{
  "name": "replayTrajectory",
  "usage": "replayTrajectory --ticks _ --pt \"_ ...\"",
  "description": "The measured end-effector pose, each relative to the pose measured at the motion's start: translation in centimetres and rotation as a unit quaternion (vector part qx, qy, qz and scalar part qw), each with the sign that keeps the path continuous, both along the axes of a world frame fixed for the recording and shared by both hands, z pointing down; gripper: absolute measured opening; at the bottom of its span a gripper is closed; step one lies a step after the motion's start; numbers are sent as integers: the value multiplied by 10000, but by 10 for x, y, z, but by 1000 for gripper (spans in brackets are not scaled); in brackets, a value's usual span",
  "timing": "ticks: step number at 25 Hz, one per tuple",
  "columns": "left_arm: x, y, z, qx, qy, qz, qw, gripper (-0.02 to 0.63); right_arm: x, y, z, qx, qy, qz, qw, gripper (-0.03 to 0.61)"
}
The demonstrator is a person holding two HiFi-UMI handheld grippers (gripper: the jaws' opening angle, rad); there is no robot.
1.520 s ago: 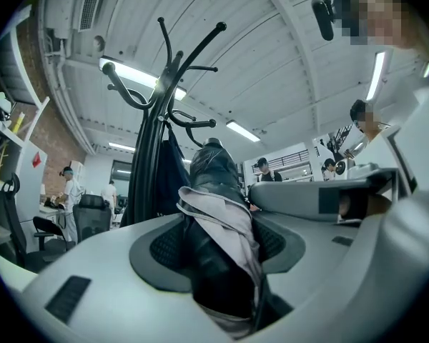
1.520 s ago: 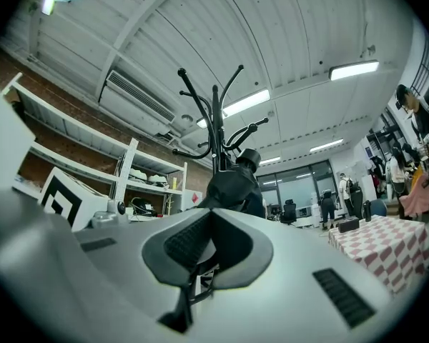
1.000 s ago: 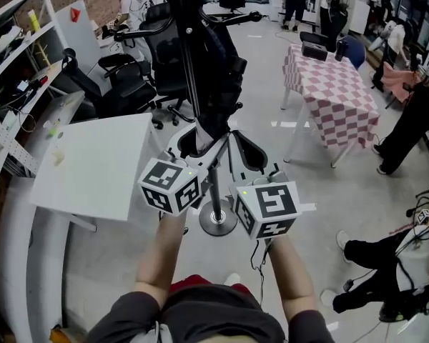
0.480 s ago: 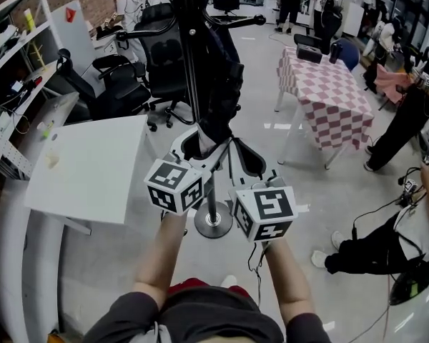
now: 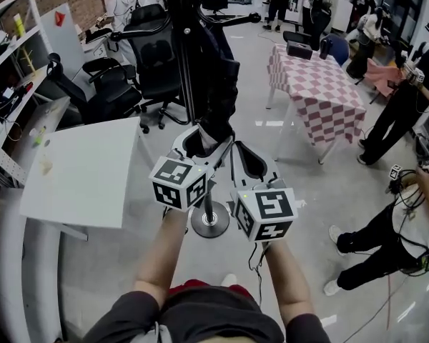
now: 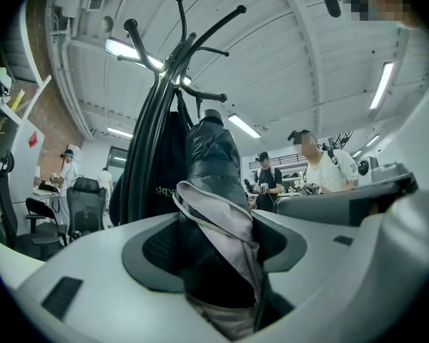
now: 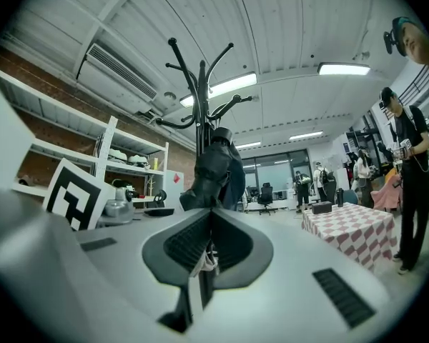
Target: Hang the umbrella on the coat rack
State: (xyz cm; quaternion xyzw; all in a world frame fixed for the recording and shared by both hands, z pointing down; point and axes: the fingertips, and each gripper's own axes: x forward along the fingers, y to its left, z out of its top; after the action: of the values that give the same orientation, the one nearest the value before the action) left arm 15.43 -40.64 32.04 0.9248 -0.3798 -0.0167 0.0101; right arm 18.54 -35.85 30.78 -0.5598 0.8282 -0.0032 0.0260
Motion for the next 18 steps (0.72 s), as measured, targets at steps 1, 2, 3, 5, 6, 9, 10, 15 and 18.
replayTrajectory --ticks 1,2,3,5,6,9,10,15,18 --pt "0 -1 0 -6 2 -14 10000 247 1 0 1 -18 1 36 10000 17" --pt "0 -1 0 -10 12 -23 10000 249 2 0 2 -34 1 75 10000 17" --pt "0 -2 1 -13 26 -30 10000 250 4 0 3 -49 -1 117 9999 17" --pt "0 -2 2 -22 67 -51 10000 256 6 1 7 -77 -5 202 9998 17" --pt "0 -2 3 -33 95 -65 9999 261 7 1 8 -95 -6 240 9997 17" --pt "-3 -2 7 -103 200 -83 9997 282 8 1 14 -162 -5 332 9993 17" --pt "-4 -2 8 -137 236 -70 9996 282 9 1 15 -183 -6 358 9992 17" --pt "-8 0 16 -289 412 99 9987 282 4 2 20 -239 14 457 9987 17" --pt "-11 6 17 -305 499 212 9981 282 1 4 22 -268 13 511 9983 17"
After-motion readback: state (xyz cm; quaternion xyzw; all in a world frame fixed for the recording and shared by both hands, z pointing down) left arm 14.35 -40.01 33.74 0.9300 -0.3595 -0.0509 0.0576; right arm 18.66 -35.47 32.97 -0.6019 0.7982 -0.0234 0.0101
